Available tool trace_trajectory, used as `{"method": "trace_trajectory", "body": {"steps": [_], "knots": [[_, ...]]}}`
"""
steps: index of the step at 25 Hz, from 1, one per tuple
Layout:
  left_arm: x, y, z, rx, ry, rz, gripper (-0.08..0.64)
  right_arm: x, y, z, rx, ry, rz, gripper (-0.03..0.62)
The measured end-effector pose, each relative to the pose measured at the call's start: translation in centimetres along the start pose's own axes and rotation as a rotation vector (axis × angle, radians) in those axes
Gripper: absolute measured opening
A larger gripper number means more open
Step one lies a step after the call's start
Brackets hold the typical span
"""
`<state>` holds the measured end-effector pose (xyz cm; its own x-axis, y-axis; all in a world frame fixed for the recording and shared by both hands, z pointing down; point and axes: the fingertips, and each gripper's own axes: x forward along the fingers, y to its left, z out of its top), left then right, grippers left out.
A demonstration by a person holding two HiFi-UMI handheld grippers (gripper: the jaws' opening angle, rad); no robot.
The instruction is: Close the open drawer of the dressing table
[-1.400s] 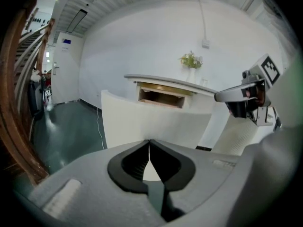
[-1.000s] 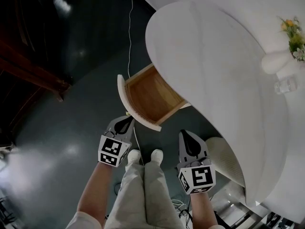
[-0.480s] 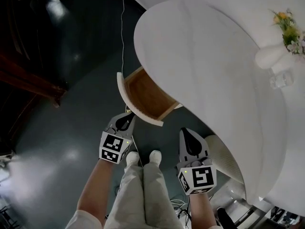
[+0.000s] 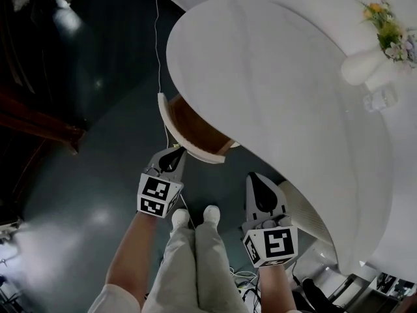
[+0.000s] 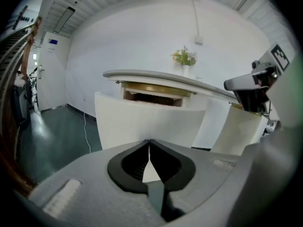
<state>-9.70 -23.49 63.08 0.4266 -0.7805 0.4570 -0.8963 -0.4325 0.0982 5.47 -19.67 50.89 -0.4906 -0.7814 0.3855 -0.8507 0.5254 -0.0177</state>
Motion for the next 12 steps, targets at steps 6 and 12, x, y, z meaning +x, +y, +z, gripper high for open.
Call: {"method": "trace_trajectory", "body": {"steps": [6, 12], "knots": [[1.4, -0.3, 0.9, 0.032, -0.006, -0.024, 0.018, -0.7, -1.3, 0.3, 0.006, -0.017, -0.040, -0.003], [2.6, -0.7, 1.5, 0.041, -0.025, -0.032, 0.018, -1.2, -2.5, 0.4, 0.018, -0.030, -0.075, -0.003]]}}
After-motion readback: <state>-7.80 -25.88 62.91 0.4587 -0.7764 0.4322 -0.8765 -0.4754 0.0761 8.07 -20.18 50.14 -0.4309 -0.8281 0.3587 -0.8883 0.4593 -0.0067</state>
